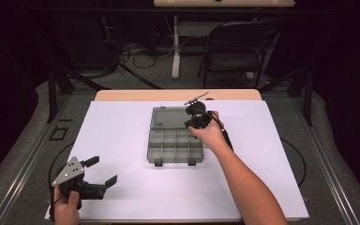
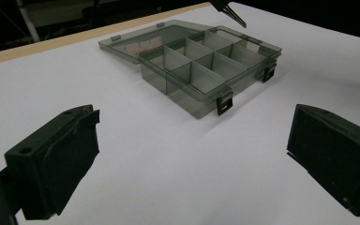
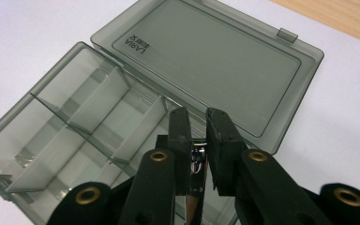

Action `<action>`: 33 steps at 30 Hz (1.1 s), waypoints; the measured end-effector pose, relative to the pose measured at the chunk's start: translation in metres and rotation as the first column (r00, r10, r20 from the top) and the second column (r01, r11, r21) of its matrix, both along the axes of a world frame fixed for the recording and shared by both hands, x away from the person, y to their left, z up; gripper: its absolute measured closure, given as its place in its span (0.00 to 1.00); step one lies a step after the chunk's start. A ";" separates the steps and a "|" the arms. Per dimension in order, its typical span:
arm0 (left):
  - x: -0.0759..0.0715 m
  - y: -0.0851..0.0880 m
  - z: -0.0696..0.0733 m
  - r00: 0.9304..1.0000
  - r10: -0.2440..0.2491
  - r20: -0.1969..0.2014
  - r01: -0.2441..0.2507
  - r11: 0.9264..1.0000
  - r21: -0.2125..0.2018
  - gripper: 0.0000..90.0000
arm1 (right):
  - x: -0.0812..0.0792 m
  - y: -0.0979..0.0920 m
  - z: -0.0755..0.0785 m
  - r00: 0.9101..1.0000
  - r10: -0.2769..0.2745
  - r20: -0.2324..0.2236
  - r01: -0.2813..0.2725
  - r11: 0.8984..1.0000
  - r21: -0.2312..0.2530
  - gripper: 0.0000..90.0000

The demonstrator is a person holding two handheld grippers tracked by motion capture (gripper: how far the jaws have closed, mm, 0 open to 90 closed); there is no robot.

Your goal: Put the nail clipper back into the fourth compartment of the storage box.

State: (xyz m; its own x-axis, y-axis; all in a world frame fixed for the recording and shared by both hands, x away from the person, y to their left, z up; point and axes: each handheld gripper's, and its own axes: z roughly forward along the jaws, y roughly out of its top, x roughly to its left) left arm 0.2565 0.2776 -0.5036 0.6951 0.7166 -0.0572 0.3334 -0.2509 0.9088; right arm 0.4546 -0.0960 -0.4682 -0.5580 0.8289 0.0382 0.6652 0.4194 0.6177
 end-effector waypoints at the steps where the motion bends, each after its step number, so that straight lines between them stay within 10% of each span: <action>1: 0.000 0.000 0.000 1.000 0.000 0.000 0.000 1.000 0.000 0.03 | 0.000 0.000 -0.001 1.000 -0.002 -0.004 0.002 1.000 -0.002 0.90; 33: 0.001 0.000 -0.001 1.000 0.001 -0.001 -0.001 1.000 -0.004 0.03 | 0.009 -0.011 -0.029 0.999 -0.018 0.027 0.018 1.000 -0.003 0.90</action>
State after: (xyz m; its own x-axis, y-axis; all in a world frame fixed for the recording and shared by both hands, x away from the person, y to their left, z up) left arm 0.2575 0.2779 -0.5048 0.6943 0.7171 -0.0610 0.3350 -0.2470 0.9093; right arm 0.4637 -0.1066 -0.4977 -0.5439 0.8389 0.0209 0.6559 0.4095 0.6342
